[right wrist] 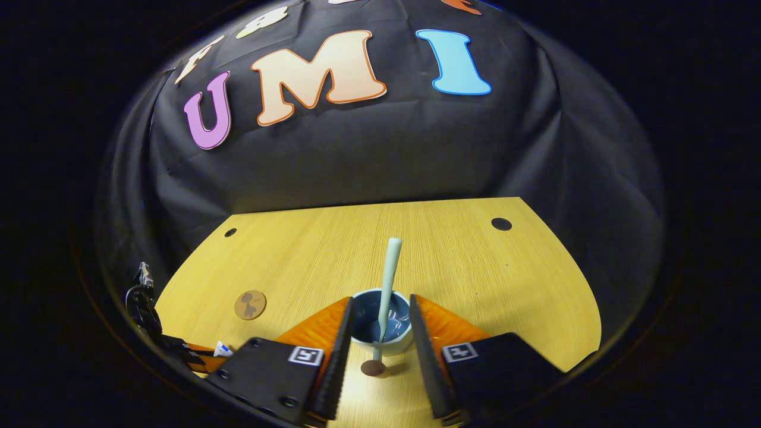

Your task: Put the toothbrush and toothpaste on the desktop into the cup, then pick up the cup and place it on the coaster on the desktop.

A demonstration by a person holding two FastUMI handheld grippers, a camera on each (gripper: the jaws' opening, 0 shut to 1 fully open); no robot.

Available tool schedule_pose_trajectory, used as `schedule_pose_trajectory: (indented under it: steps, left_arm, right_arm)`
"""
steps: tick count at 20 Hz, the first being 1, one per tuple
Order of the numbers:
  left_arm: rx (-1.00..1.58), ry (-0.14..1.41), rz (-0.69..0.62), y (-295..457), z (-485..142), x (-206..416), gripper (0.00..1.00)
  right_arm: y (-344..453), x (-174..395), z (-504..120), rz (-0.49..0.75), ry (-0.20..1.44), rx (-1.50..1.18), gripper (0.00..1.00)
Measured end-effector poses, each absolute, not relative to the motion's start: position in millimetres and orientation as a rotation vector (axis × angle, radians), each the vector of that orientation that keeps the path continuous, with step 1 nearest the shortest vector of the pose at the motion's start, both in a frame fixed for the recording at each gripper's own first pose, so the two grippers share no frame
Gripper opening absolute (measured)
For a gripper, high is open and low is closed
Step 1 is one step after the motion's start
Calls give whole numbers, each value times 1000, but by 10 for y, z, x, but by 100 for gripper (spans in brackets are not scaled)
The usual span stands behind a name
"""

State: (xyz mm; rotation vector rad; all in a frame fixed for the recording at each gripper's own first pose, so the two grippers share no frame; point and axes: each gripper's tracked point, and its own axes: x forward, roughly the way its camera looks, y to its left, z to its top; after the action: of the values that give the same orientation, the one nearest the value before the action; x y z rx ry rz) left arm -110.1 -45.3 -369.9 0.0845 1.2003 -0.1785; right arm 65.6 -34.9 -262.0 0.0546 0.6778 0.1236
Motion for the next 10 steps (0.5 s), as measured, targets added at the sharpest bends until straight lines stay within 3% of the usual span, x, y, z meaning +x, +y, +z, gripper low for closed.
schedule_pose_trajectory:
  steps: [1,2,3,10]
  left_arm:
    - [85,1194,-178,-455,-3704,-1106,10]
    - [89,1188,-181,-456,-3703,-1099,10]
    - [92,1186,-182,-453,-3707,-1103,10]
    - [39,1172,-175,-463,-3668,-1079,4]
  right_arm:
    - [-364,615,-2602,122,674,54,74]
    - [-399,567,-2581,120,673,53,78]
    - [-433,512,-2558,115,671,53,92]
    - [-789,217,-2523,58,684,66,92]
